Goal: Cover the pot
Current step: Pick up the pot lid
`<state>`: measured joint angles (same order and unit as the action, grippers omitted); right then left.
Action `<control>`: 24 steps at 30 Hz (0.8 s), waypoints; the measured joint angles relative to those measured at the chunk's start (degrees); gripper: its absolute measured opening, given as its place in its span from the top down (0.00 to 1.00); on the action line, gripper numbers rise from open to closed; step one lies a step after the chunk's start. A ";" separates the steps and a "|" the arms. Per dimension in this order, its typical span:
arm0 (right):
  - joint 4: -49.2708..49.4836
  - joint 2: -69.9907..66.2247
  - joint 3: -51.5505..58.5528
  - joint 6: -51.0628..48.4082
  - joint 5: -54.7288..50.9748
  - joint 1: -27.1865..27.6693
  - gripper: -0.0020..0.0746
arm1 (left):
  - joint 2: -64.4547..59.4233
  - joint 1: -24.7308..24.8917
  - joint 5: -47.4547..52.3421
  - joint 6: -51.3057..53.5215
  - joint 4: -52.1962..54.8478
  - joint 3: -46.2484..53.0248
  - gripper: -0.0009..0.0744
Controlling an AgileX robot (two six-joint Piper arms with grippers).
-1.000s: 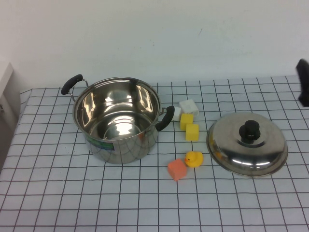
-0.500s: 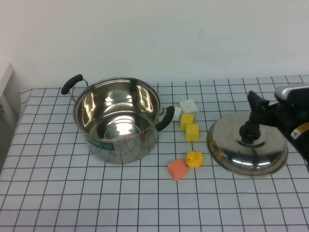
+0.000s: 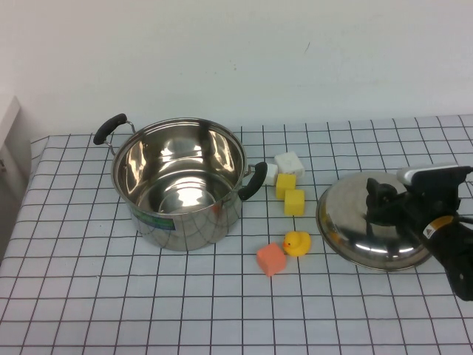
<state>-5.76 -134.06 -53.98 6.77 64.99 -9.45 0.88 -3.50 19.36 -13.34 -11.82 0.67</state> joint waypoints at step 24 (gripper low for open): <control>1.46 -3.92 -0.59 -3.90 0.92 -0.20 0.51 | 0.00 0.00 0.00 0.12 0.00 0.00 0.99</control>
<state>-4.30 -137.99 -54.57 2.87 65.91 -9.65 0.88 -3.50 19.36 -13.22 -11.82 0.67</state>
